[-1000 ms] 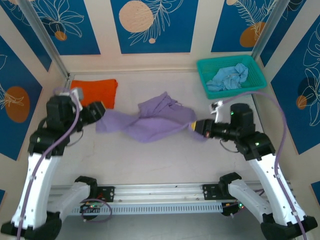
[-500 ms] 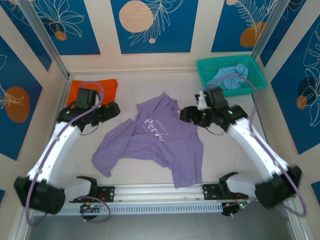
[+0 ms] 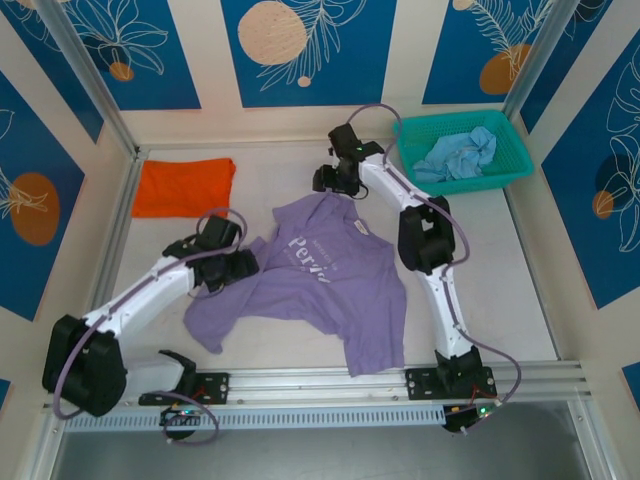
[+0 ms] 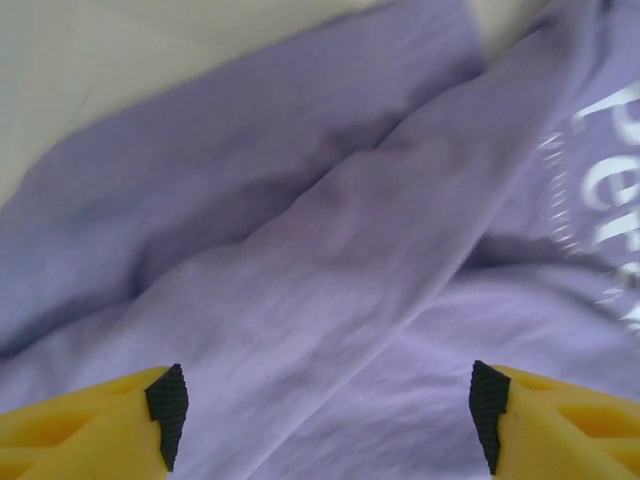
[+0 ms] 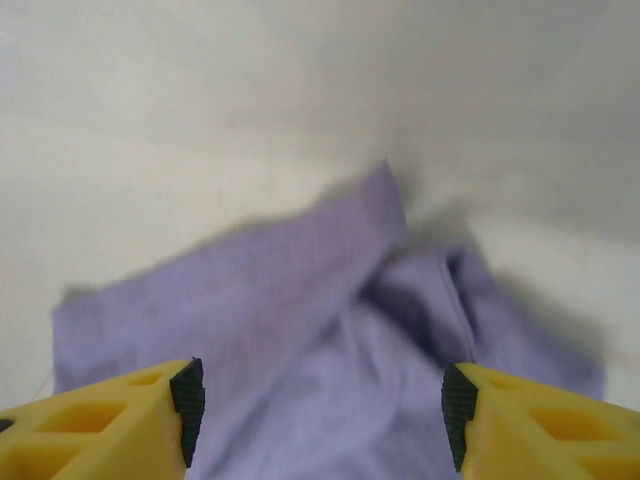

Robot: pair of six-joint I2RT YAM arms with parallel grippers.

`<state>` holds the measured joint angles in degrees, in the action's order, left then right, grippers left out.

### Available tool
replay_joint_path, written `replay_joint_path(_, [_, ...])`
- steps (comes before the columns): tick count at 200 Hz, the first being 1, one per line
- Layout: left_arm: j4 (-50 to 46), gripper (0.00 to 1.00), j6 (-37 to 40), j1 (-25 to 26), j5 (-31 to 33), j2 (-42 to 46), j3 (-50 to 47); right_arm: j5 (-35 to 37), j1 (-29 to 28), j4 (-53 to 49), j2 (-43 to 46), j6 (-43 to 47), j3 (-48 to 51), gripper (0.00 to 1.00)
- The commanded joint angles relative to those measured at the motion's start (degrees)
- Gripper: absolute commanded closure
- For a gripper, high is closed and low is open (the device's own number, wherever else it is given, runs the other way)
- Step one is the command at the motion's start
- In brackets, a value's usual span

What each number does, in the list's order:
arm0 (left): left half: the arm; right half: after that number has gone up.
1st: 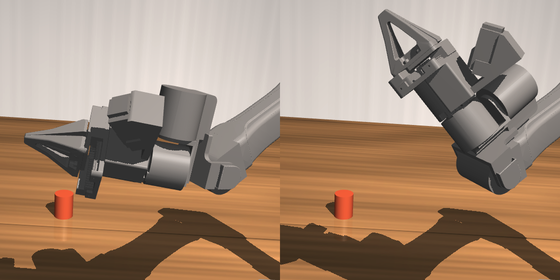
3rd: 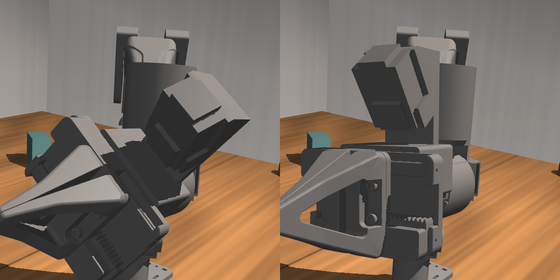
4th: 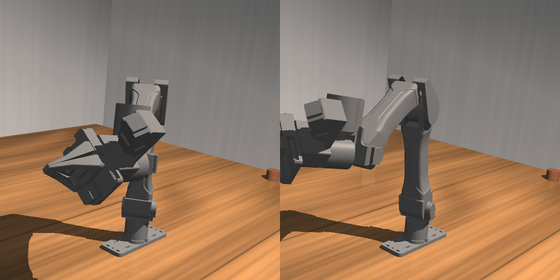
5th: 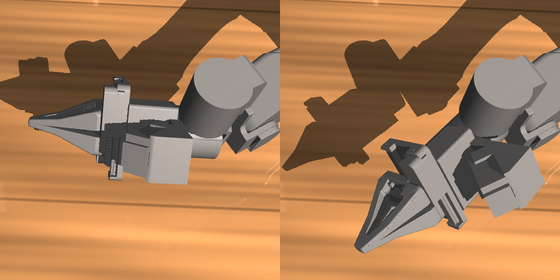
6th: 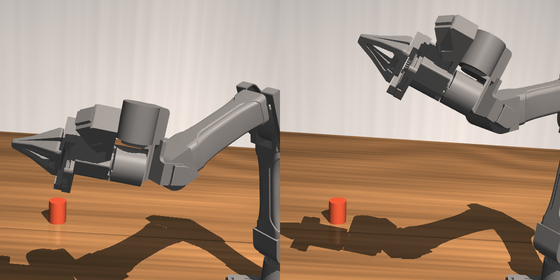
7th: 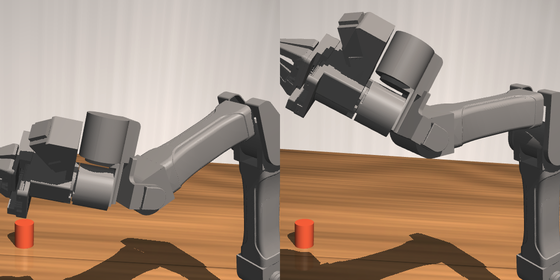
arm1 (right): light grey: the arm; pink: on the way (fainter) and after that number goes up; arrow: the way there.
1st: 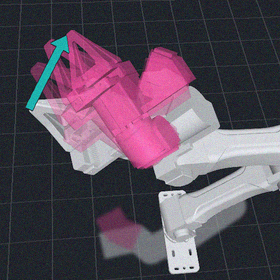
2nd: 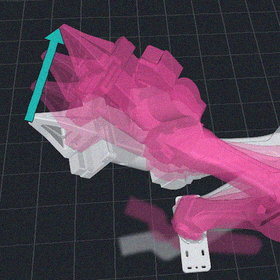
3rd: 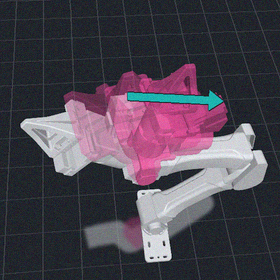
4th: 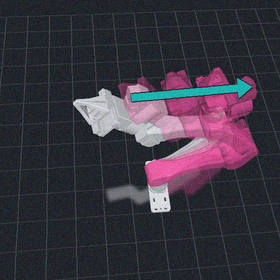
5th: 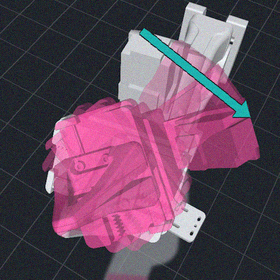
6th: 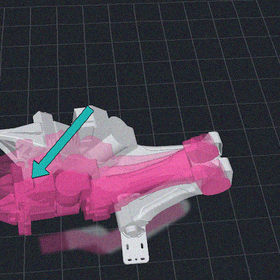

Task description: Fold and stack the t-shirts

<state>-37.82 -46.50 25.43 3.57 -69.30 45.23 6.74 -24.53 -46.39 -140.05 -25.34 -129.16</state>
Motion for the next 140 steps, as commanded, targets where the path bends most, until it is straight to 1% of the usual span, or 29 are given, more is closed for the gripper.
replay_joint_path(1, [-3.02, 0.28, -4.38, 1.61, 5.17, 5.95, -6.19, 1.3, 0.36, -5.49, -6.44, 3.96, -9.32, 0.35])
replay_joint_path(14, [-4.69, 0.3, -5.29, 2.04, 4.66, 9.0, -9.25, 0.81, 0.27, -5.0, -9.29, 4.64, -12.12, 0.36])
replay_joint_path(29, [-5.84, 0.32, -6.48, 3.02, 3.4, 11.59, -12.29, -0.73, 0.28, -3.66, -10.81, 4.76, -12.56, 0.39])
replay_joint_path(45, [-6.12, 0.36, -7.06, 3.78, 2.04, 12.97, -14.65, -2.43, 0.23, -1.87, -11.44, 4.43, -11.47, 0.46])
replay_joint_path(53, [-5.76, 0.38, -7.09, 4.05, 1.41, 13.0, -15.64, -2.74, 0.28, -1.78, -11.88, 4.18, -11.37, 0.52])
replay_joint_path(59, [-5.15, 0.39, -7.13, 4.22, 0.89, 12.75, -16.36, -3.12, 0.31, -1.62, -12.08, 3.99, -11.21, 0.59])
replay_joint_path(71, [-3.45, 0.44, -7.28, 4.74, -0.26, 11.58, -17.84, -4.65, 0.62, -1.11, -12.27, 3.53, -10.96, 0.77])
replay_joint_path(83, [-1.57, 0.52, -7.77, 5.37, -0.67, 9.96, -19.05, -4.62, 1.02, -1.29, -11.96, 2.95, -10.98, 0.91])
replay_joint_path(96, [0.3, 0.64, -7.86, 5.77, -0.71, 8.42, -19.57, -3.9, 1.37, -1.77, -10.83, 2.55, -10.71, 0.99])
replay_joint_path(99, [0.52, 0.68, -7.85, 5.77, -0.63, 8.17, -19.55, -3.78, 1.46, -1.75, -10.17, 2.54, -10.41, 1.0])
replay_joint_path(117, [0.58, 0.81, -7.28, 6.13, 0.74, 8.02, -18.97, -2.38, 1.83, -1.77, -6.49, 2.4, -8.41, 1.0])
replay_joint_path(134, [-0.77, 1.0, -6.56, 6.12, 2.69, 8.55, -17.86, -0.63, 2.34, -1.99, -2.19, 2.27, -6.01, 1.0])
replay_joint_path(140, [-1.45, 1.0, -6.12, 6.14, 3.14, 8.8, -17.22, 0.23, 2.59, -2.05, -0.55, 2.28, -4.82, 1.0])
